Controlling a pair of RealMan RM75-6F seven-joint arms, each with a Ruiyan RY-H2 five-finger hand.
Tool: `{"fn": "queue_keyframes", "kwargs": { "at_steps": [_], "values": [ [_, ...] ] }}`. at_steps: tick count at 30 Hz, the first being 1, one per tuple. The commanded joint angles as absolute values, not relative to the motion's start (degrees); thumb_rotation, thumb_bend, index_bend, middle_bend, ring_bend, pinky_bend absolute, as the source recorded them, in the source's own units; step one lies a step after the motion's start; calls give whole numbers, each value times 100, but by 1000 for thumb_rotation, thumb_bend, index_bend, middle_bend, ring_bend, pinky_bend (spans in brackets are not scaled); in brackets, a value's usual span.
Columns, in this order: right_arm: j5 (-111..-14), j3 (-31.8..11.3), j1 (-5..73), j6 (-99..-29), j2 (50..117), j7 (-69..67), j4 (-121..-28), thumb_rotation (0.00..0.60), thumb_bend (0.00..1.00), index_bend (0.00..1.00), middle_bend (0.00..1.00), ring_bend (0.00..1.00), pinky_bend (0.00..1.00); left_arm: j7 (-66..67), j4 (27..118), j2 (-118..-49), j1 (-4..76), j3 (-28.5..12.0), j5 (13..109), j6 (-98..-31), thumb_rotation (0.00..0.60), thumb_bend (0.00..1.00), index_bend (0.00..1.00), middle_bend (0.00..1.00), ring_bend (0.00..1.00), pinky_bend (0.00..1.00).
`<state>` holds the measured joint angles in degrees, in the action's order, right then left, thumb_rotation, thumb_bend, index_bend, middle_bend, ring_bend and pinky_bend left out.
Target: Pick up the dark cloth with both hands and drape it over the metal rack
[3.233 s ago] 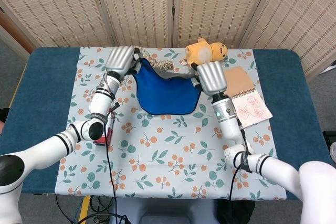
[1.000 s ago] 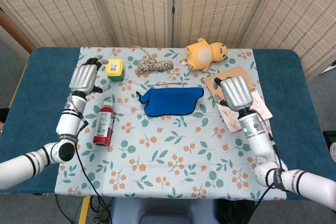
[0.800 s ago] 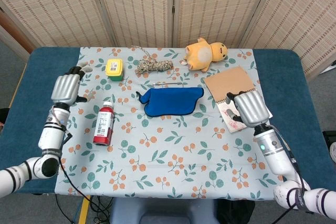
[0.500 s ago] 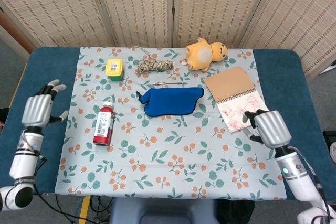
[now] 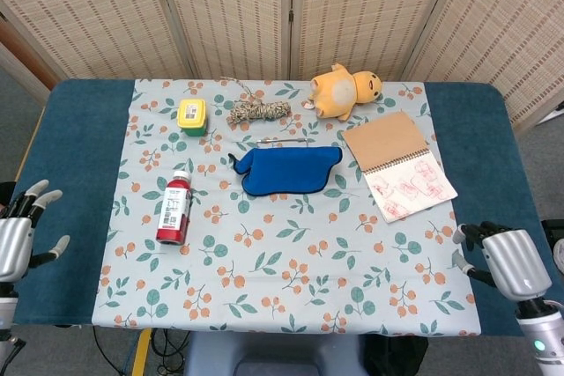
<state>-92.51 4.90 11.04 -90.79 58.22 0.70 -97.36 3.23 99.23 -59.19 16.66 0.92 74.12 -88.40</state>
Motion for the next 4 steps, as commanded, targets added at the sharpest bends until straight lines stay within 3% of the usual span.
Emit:
{"fn": "queue_keyframes", "kwargs": {
  "at_steps": [1, 4],
  "values": [
    [-9328, 541, 938, -9191, 5849, 5, -9674, 600, 239, 514, 615, 514, 683, 423, 10078, -5844, 1447, 196, 7579, -9012, 600, 248, 207, 121, 142, 256],
    [-9358, 533, 830, -9244, 5888, -15, -9636, 600, 239, 514, 615, 515, 683, 442, 10155, -5857, 1303, 225, 7715, -9087, 600, 248, 207, 121, 142, 256]
  ]
}}
